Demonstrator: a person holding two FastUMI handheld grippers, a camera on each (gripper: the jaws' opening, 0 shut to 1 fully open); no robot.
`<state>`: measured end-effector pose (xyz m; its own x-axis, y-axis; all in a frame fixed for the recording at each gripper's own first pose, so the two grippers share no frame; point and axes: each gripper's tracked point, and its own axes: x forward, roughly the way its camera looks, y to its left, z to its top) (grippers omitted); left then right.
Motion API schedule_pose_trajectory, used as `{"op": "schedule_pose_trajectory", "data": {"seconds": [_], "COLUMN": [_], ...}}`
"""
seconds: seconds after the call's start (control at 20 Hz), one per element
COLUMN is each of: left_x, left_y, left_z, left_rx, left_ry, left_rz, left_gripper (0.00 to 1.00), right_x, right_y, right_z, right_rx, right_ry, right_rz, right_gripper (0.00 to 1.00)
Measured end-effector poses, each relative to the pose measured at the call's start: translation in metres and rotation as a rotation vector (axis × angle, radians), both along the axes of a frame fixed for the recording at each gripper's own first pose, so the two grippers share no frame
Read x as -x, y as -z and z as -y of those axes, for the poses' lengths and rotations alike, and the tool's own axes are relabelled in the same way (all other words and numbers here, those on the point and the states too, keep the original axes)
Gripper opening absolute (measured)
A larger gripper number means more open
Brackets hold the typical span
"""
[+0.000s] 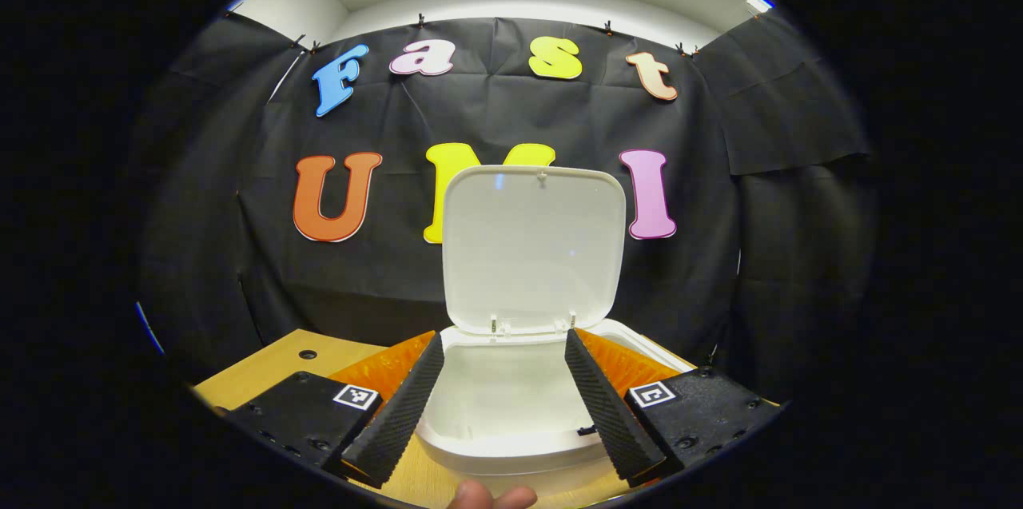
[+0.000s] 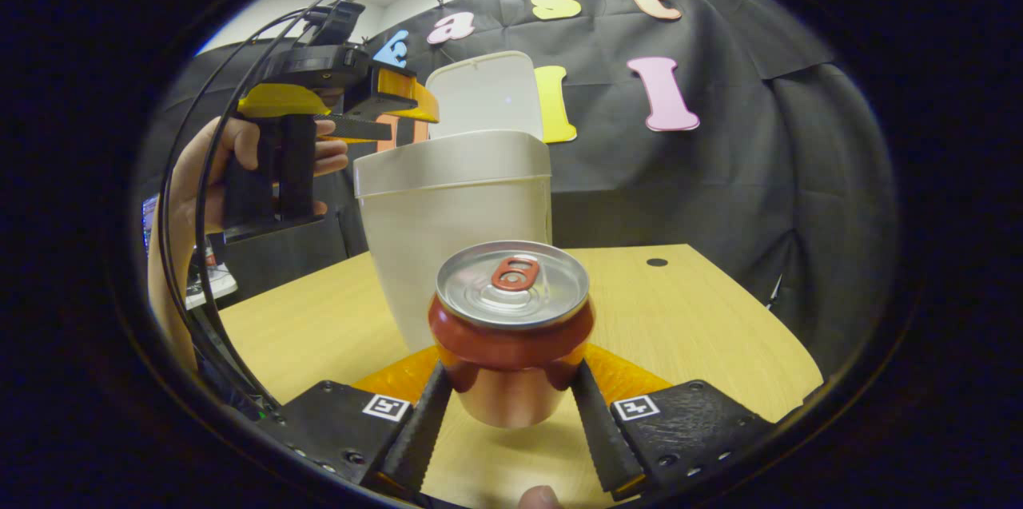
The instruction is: Press the lid of the desktop garbage bin to open it, pick up the crumpled paper on the desktop and throw it into the bin, then pick up the pop can on the desktop and drop it into the bin, and finally close the garbage bin lid.
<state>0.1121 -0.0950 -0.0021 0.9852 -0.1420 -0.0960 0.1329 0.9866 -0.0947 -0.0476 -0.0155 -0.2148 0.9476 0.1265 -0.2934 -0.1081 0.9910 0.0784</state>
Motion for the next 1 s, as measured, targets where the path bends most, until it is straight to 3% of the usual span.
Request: {"op": "schedule_pose_trajectory", "data": {"seconds": [0.4, 0.6, 1.0], "left_x": [0.033, 0.062, 0.089], "left_y": [0.003, 0.013, 0.044], "left_z": [-0.032, -0.068, -0.131], "left_rx": [0.04, -0.046, -0.089], "left_ry": [-0.01, -0.047, -0.139], "left_rz": [-0.007, 0.015, 0.026], "left_gripper": [0.98, 0.98, 0.98], "right_x": [-0.013, -0.022, -0.031], "right_y": [-0.037, -0.074, -0.136], "right_z": [-0.014, -0.034, -0.078], "right_rx": [0.007, 0.006, 0.032], "right_ry": [-0.036, -0.087, -0.141], "right_rz": [0.042, 0.077, 0.128], "right_gripper": [0.77, 0.77, 0.77]}}
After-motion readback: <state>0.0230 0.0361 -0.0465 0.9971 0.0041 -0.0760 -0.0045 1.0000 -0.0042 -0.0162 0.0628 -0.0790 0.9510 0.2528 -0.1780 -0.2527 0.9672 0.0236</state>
